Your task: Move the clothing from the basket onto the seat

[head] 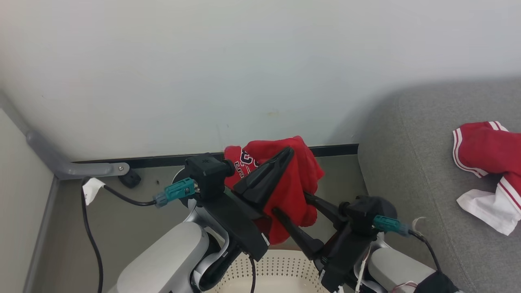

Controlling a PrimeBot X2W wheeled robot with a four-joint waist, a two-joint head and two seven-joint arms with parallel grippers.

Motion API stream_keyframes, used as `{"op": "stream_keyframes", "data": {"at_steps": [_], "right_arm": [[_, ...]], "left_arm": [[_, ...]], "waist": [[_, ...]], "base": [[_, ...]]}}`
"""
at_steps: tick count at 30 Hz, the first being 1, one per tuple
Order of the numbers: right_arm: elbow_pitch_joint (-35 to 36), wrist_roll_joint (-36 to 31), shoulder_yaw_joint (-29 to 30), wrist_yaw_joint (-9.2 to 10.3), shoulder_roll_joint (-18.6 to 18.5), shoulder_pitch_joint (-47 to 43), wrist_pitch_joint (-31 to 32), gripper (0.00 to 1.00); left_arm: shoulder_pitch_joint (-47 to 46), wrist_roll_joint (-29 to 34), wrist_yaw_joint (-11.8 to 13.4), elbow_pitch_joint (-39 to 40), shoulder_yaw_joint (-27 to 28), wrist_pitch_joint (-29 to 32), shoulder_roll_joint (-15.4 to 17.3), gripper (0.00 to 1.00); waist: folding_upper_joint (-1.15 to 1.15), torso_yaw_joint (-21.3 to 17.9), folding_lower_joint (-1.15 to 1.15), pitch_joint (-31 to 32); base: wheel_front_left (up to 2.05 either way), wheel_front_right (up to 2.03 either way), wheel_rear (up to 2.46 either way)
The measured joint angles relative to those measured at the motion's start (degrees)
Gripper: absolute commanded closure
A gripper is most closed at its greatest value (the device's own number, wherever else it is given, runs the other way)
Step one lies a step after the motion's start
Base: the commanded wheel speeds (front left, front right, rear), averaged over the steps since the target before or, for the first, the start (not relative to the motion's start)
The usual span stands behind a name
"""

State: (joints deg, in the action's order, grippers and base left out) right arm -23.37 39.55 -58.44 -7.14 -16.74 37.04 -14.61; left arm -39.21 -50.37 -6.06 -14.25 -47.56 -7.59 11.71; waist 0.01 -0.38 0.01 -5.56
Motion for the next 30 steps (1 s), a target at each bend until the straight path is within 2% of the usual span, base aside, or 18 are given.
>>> {"op": "stream_keyframes", "data": {"at_steps": [5,7,8,19,30], "right_arm": [[-3.55,1.41,-2.32,0.00,2.19,3.50,-0.01,0.00],[-5.08,1.98,-2.57,0.00,2.53,4.41,-0.02,0.85],[-5.69,2.21,-2.60,0.00,2.57,4.71,-0.03,1.00],[-8.82,5.91,-2.96,0.00,2.37,5.83,-0.08,1.00],[-7.20,8.16,2.50,-0.01,-0.70,5.82,-0.09,1.00]], "left_arm": [[-0.09,0.00,-0.01,0.43,-0.10,0.01,0.18,1.00],[-0.09,0.00,-0.01,0.48,-0.29,0.22,0.16,1.00],[-0.09,0.00,-0.01,0.48,-0.40,0.25,0.16,1.00],[-0.04,0.00,0.11,0.05,-0.43,0.44,0.99,1.00],[0.99,0.00,0.59,-0.29,-0.43,0.44,1.64,1.00]], "waist": [[0.00,0.67,0.00,-0.14],[0.00,0.86,0.00,-0.15],[0.00,0.95,0.00,-0.15],[0.00,1.18,0.00,-0.06],[0.00,0.01,0.00,0.02]], "base": [[0.00,0.00,0.00],[0.00,0.00,0.00],[0.00,0.00,0.00],[0.00,0.00,0.00],[0.00,0.00,0.00]]}}
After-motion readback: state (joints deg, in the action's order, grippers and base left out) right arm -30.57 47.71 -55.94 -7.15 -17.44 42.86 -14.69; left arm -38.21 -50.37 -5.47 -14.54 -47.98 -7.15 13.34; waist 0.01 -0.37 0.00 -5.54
